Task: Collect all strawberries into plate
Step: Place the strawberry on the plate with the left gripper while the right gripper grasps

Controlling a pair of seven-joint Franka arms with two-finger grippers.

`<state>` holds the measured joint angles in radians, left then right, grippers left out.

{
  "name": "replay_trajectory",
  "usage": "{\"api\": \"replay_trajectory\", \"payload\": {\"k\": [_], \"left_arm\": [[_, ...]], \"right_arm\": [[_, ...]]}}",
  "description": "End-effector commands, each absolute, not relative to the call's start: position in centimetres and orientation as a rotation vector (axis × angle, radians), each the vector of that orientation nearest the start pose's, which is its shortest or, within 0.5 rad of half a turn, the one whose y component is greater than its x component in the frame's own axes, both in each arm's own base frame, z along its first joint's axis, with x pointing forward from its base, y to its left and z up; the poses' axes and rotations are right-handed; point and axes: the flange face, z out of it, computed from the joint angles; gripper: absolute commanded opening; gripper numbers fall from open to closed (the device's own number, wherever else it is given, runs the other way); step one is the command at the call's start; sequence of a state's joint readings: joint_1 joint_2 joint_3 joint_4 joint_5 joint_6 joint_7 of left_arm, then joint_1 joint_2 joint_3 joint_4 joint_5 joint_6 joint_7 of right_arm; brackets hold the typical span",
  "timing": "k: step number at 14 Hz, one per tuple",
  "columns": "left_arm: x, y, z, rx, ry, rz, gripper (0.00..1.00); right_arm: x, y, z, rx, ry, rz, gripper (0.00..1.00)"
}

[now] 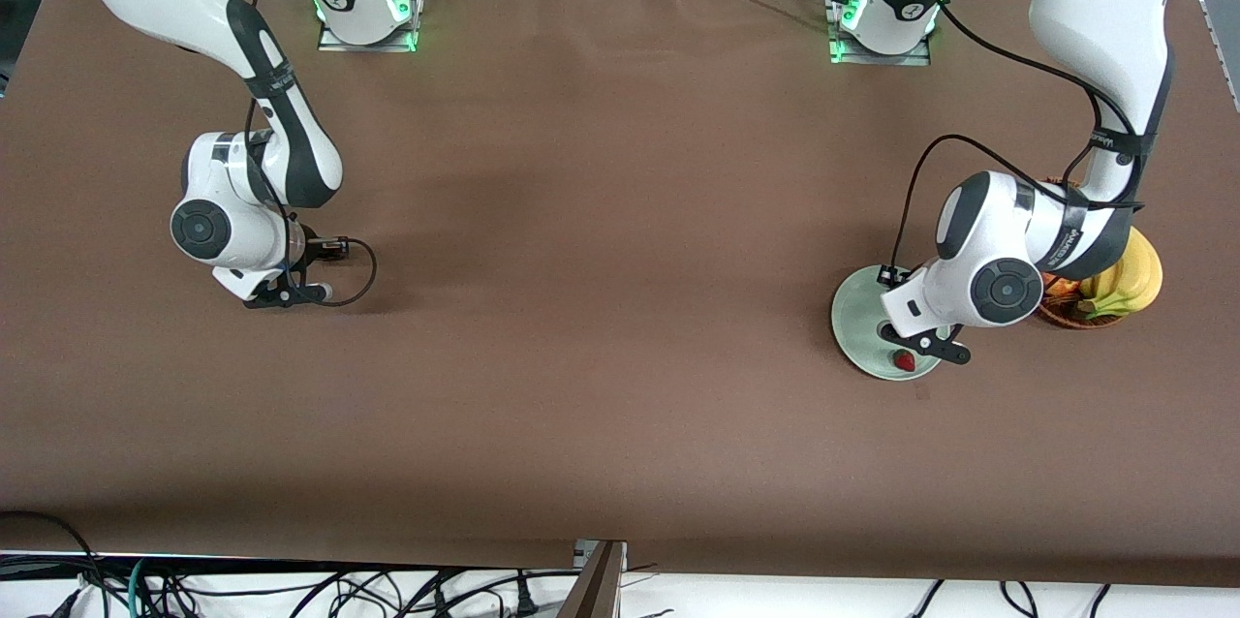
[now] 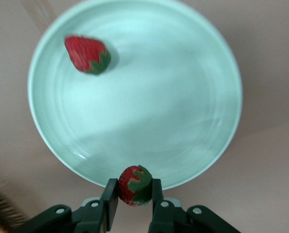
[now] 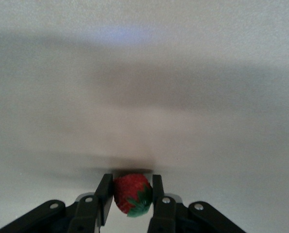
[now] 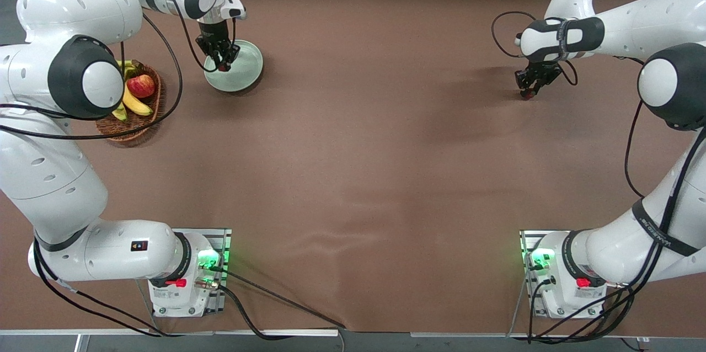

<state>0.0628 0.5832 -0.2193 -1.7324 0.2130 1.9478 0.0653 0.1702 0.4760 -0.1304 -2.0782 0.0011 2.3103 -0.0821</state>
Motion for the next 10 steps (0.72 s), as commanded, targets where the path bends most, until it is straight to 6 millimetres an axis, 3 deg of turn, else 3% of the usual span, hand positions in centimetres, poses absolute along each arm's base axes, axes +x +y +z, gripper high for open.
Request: {"api": "replay_trajectory", "payload": {"k": [1,2,3,4,5,7,10], "left_arm": [[61.1,-7.9,21.0,-2.974,0.557,0.513,0.14],[61.1,-7.7,20.9,-2.975,0.567,0.511,0.14],[61.2,-7.4,21.0,-2.976,0.581,0.510,0.21],[61.2,-7.4,21.0,-2.977,0.585,0.511,0.37],[61.2,-7.4,20.9,-2.980,0.583,0.511,0.98],[61.2,-7.5,20.4,-2.976,0.629,0.525,1.00],[61.3,-7.6,20.6,-2.975,0.638,0.528,1.00]], "right_arm": [[57.2,2.4,19.9,-3.162,-0.222,0.305,0.20],[57.9,3.5,20.7,-3.159,-0.240,0.275,0.20],[58.6,5.1,21.4,-3.145,-0.263,0.245,0.20],[59.4,6.4,22.4,-3.126,-0.247,0.203,0.20],[60.0,7.8,23.1,-3.111,-0.209,0.172,0.20],[60.3,12.2,23.3,-3.099,-0.129,0.153,0.20],[60.5,21.3,24.2,-3.097,0.088,0.098,0.20]]}}
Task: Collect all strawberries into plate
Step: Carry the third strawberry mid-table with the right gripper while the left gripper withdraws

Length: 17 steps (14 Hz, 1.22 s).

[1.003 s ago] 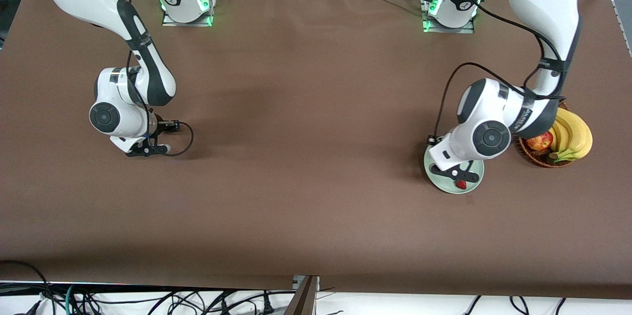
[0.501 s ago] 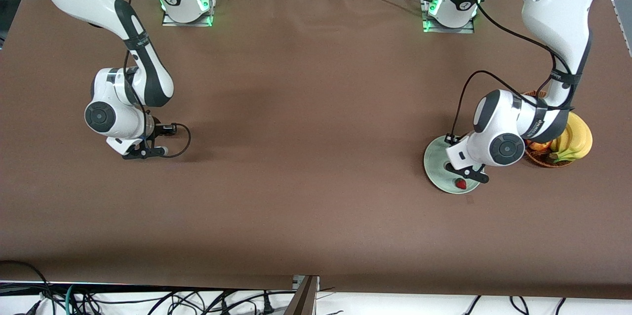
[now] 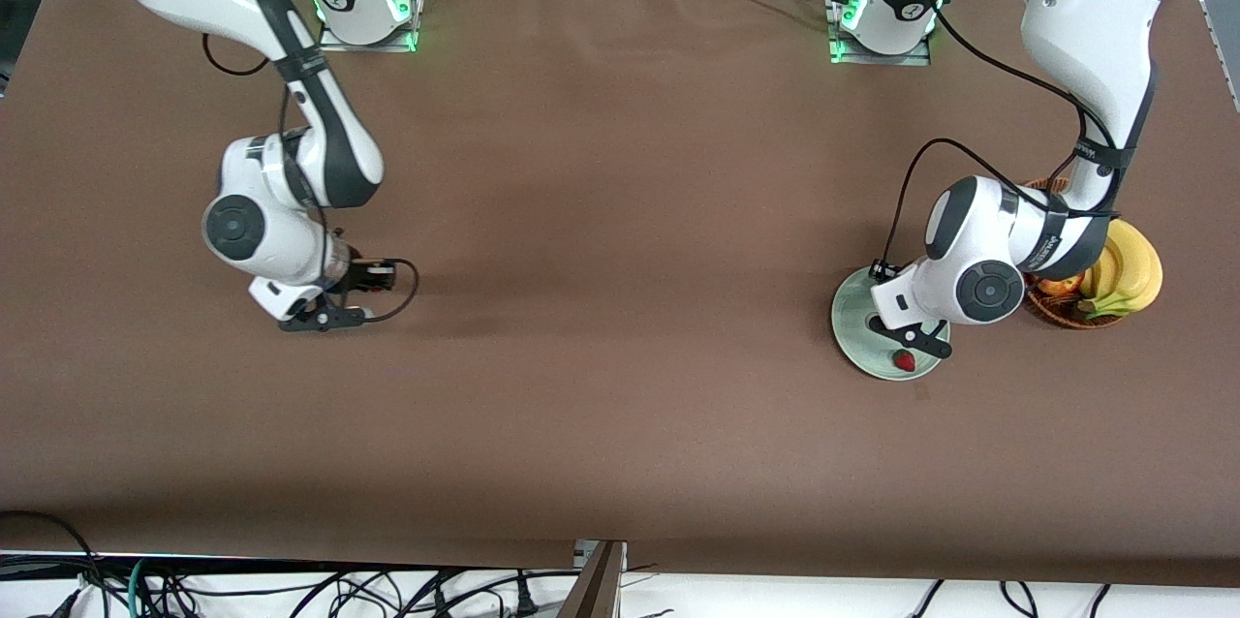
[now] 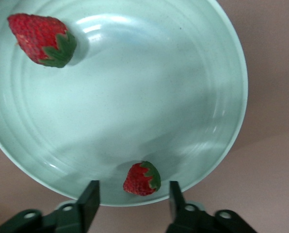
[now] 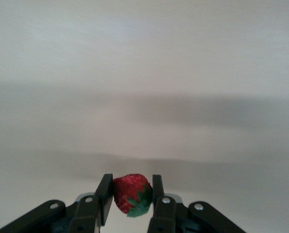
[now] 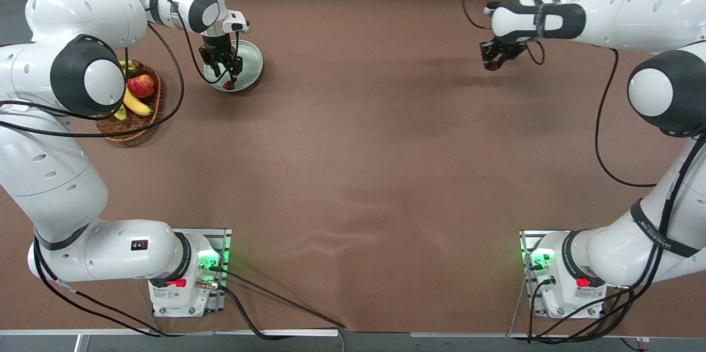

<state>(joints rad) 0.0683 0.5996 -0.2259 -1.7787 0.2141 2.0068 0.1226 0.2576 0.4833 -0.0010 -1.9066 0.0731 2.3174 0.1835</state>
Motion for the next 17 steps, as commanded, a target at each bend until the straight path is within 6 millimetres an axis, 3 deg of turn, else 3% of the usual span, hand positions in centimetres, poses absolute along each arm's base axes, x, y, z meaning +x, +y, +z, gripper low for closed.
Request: {"api": "replay_trajectory", "payload": {"k": [1,5,7,9,12,15,17], "left_arm": [[61.3,-7.5,20.6,-2.976,0.636,0.528,1.00],[61.5,-7.5,20.9,-2.978,0.631,0.521,1.00],[62.6,-7.4,22.5,-2.978,0.616,0.500,1.00],[63.8,-7.2,24.5,-2.973,0.602,0.507,1.00],[64.9,-7.0,26.1,-2.982,0.584,0.464,1.00],[65.1,-7.5,26.7,-2.984,0.589,0.447,1.00],[64.9,-9.1,27.1,-3.050,0.566,0.450,1.00]], "right_arm": [[60.2,24.6,24.1,-3.094,0.157,0.086,0.20],[58.1,37.6,23.3,-3.041,0.476,0.033,0.20],[56.6,43.9,22.4,-2.997,0.609,0.012,0.20],[55.5,48.5,21.6,-2.941,0.681,-0.024,0.20],[54.0,53.0,20.7,-2.796,0.736,-0.131,0.20],[52.2,55.4,19.4,-2.730,0.751,-0.161,0.20],[51.2,56.6,18.1,-2.709,0.739,-0.171,0.20]]}}
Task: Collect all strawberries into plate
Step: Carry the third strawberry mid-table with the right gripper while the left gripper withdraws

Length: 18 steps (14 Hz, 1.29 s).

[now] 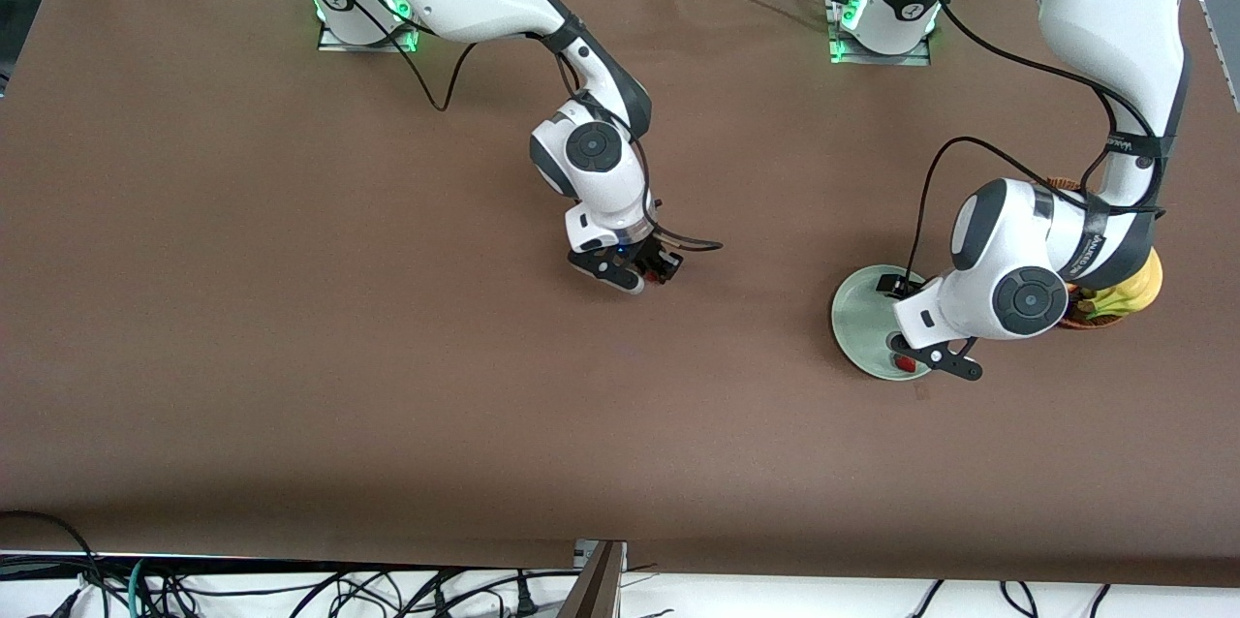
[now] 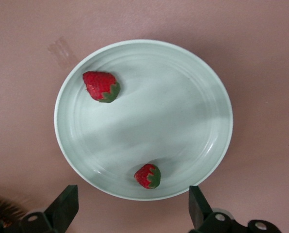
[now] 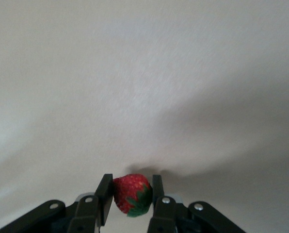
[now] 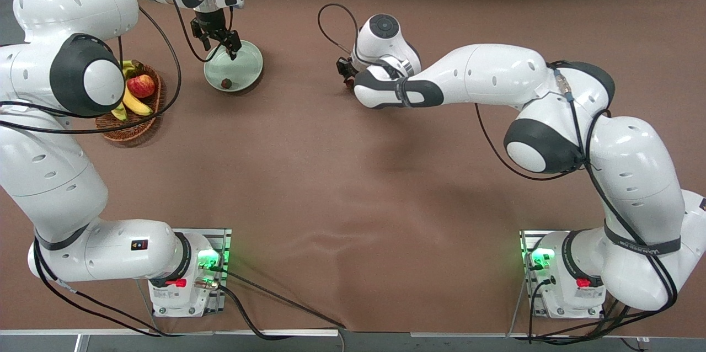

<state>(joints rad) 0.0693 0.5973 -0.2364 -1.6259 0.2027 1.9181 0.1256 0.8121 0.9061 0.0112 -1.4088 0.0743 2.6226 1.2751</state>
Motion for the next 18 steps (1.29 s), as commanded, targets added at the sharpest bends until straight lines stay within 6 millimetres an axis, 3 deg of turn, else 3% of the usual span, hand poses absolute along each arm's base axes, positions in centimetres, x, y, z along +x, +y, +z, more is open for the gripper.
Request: {"api": "replay_trajectory", "payload": {"k": [1,2,3,4,5,8,11,13,16,18], "left_arm": [[64.6,-10.3,27.2,-3.087,0.560,0.468,1.00],[64.5,-11.3,27.5,-3.104,0.554,0.471,1.00],[64.3,-12.1,27.8,-3.113,0.521,0.474,1.00],[63.9,-13.8,28.1,-3.140,0.474,0.484,1.00],[63.4,-16.0,28.5,-3.158,0.420,0.485,1.00],[62.4,-21.9,29.7,-3.173,0.295,0.444,1.00],[61.9,-24.7,29.0,-3.194,0.232,0.401,1.00],[60.3,-28.8,27.9,-3.205,0.130,0.398,1.00],[58.8,-31.8,26.1,-3.223,0.038,0.342,1.00],[58.1,-32.9,25.1,-3.237,-0.172,0.283,1.00]], "right_arm": [[50.8,57.0,17.8,-2.694,0.740,-0.178,0.20],[50.6,57.2,17.7,-2.686,0.745,-0.179,0.20],[50.7,57.2,17.8,-2.686,0.741,-0.182,0.36],[50.8,57.2,18.0,-2.688,0.728,-0.189,0.84],[51.0,57.0,18.5,-2.697,0.701,-0.210,1.00],[53.4,55.2,21.3,-2.739,0.629,-0.236,1.00],[58.1,50.2,26.1,-2.877,0.527,-0.152,1.00],[60.8,45.9,29.1,-2.971,0.410,-0.082,1.00],[63.4,39.6,32.6,-3.063,0.141,0.008,1.00],[64.5,35.1,34.5,-3.097,0.018,0.099,1.00]]}}
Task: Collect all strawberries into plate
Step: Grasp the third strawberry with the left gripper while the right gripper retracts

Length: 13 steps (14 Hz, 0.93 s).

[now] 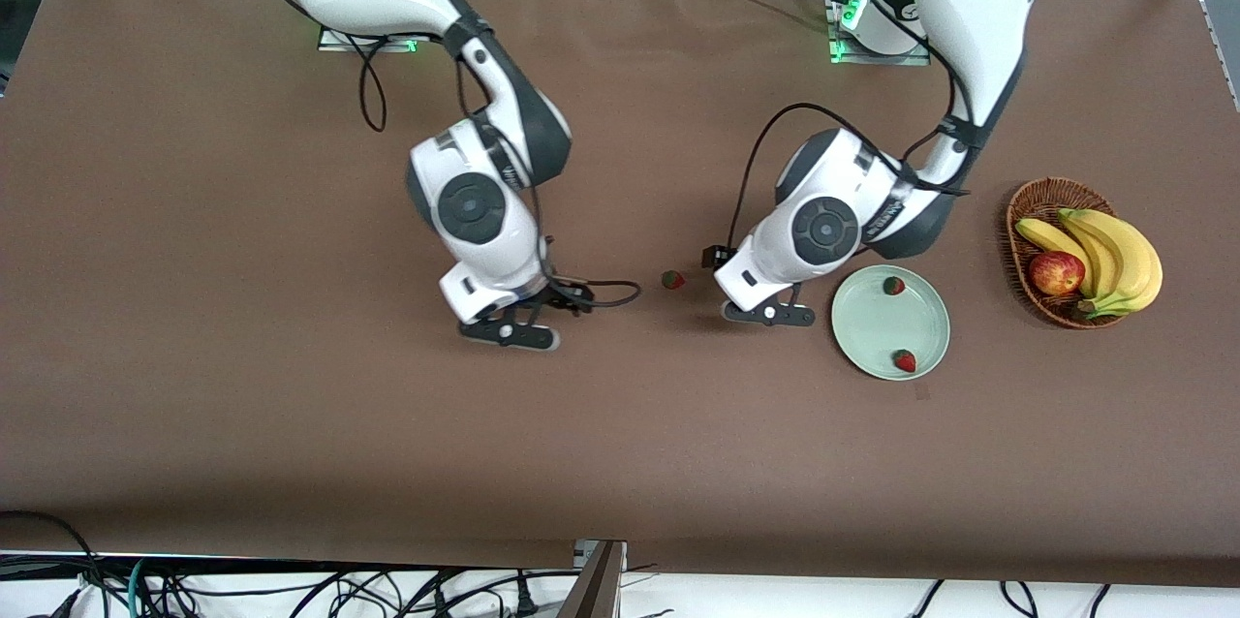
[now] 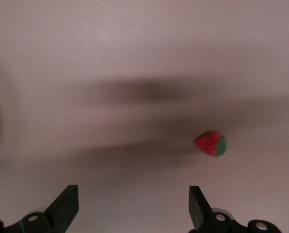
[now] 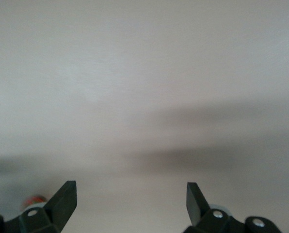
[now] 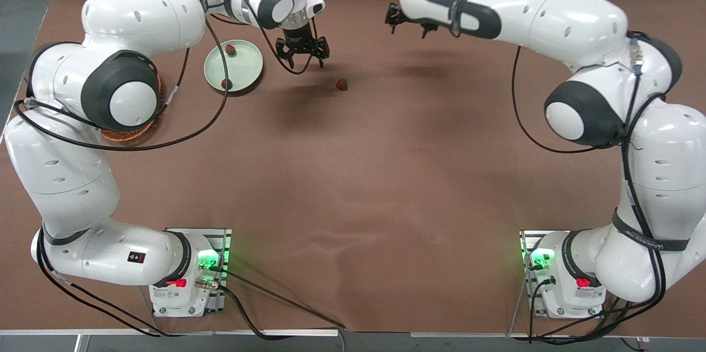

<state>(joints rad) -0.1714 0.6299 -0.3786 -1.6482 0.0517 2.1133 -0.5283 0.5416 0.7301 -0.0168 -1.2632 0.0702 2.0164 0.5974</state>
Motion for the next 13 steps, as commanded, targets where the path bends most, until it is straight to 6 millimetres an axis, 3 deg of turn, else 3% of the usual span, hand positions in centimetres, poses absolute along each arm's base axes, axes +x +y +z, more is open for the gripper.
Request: {"api": "replay_trajectory", "payload": {"k": [1,4,7,9,11,13], "left_arm": [[57.7,-34.4,25.2,-3.248,-0.230,0.235,1.00],[57.2,-37.1,23.9,-3.308,-0.257,0.126,1.00],[55.7,-39.3,21.7,-3.340,-0.291,0.082,1.00],[55.0,-39.8,20.6,-3.359,-0.271,0.036,1.00],[54.5,-39.4,19.8,-3.303,-0.109,-0.042,1.00],[54.4,-39.6,19.3,-3.305,-0.119,-0.051,1.00]], "right_arm": [[64.9,33.0,35.5,-3.114,-0.040,0.149,1.00],[66.0,26.7,38.3,-3.120,-0.187,0.252,1.00],[66.7,21.2,40.8,-3.123,-0.116,0.308,1.00],[66.3,17.7,44.6,-3.133,-0.071,0.302,1.00],[66.0,14.0,47.4,-3.158,-0.149,0.302,1.00],[64.8,10.4,50.7,-3.173,-0.226,0.306,1.00]]}}
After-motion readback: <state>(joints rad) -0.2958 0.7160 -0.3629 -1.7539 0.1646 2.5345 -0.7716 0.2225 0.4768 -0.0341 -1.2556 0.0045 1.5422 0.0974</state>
